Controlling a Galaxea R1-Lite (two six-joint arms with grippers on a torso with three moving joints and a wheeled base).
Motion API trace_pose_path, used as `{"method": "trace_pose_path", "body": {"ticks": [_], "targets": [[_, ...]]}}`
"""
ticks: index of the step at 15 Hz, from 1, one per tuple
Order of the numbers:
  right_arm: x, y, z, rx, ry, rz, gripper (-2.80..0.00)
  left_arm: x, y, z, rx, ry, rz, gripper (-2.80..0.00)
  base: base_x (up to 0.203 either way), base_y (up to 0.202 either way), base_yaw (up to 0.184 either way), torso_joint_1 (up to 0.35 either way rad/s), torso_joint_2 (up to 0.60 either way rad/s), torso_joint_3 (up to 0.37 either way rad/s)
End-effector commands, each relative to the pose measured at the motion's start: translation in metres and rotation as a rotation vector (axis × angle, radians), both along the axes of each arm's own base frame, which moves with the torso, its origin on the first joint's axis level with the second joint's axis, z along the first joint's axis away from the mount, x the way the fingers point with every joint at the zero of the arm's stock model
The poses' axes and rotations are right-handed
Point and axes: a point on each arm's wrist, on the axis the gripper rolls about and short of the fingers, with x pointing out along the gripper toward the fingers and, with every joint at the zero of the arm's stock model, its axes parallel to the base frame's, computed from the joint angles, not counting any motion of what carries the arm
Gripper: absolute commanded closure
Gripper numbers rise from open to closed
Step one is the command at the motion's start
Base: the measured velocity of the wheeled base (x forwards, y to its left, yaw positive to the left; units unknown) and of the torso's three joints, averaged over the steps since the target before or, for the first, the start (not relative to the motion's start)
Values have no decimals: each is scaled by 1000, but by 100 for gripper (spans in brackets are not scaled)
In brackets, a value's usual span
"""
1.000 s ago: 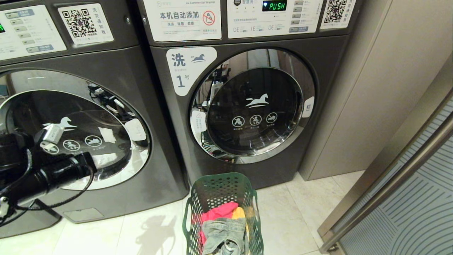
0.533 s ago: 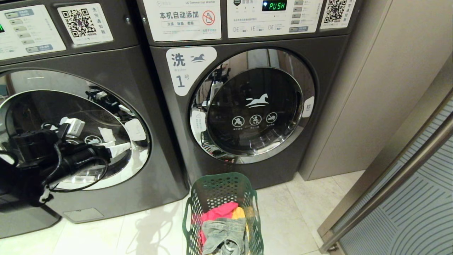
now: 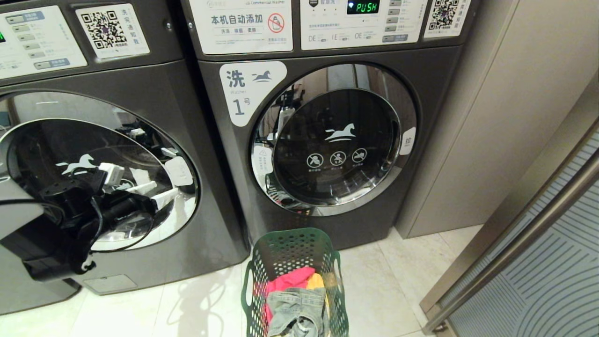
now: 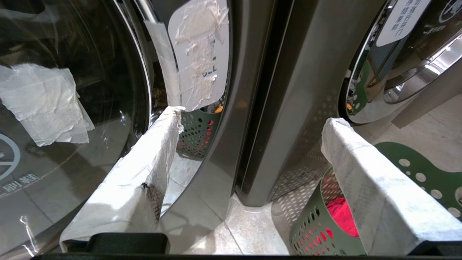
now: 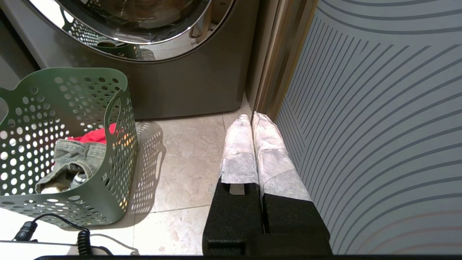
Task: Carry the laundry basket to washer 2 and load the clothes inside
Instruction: Open the lid of the washing machine
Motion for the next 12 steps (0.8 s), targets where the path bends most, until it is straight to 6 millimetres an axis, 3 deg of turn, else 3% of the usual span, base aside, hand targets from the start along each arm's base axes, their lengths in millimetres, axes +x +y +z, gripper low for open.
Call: {"method": "trace_pose_path", "body": {"ticks": [1, 12], "targets": [[0, 0, 0, 0, -1, 0, 0, 4, 1, -7, 0, 2, -4, -280, 0, 0, 0, 0, 0, 0], [0, 0, 0, 0, -1, 0, 0, 44, 7, -13, 41, -89, -5, -280, 0, 0, 0, 0, 0, 0]]}}
